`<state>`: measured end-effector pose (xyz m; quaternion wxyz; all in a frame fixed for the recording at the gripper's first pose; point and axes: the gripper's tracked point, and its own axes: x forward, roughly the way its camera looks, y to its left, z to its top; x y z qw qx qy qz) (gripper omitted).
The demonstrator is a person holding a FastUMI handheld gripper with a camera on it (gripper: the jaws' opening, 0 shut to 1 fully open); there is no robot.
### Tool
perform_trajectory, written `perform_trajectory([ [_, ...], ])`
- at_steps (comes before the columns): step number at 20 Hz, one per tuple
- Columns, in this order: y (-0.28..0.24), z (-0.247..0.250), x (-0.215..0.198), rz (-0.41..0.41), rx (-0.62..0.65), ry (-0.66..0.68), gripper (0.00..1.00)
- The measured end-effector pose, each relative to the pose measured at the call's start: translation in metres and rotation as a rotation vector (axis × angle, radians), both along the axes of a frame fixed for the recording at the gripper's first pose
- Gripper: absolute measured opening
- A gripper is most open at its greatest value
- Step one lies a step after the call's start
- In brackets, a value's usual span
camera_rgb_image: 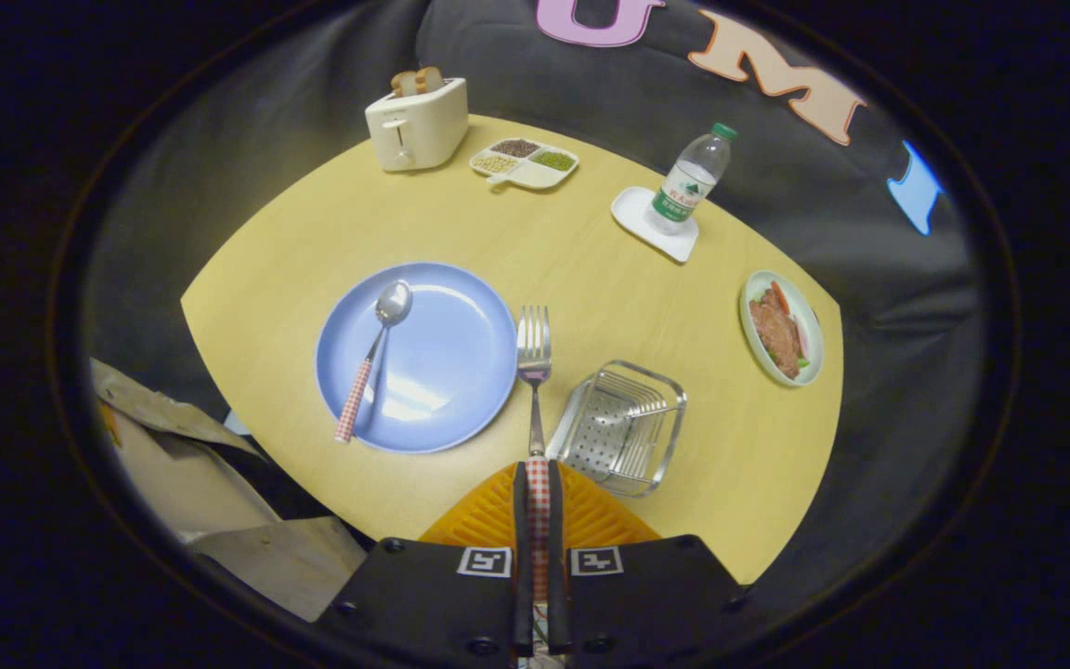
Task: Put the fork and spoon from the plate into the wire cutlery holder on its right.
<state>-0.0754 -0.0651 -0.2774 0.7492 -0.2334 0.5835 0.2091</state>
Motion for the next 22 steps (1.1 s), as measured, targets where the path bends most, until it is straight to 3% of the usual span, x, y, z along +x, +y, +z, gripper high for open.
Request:
perform_trajectory([
  [13, -0.090, 0.017, 0.015, 0.135, -0.231, 0.181, 0.09],
  [22, -0.086, -0.011, 0.030, 0.234, -0.299, 0.378, 0.09],
])
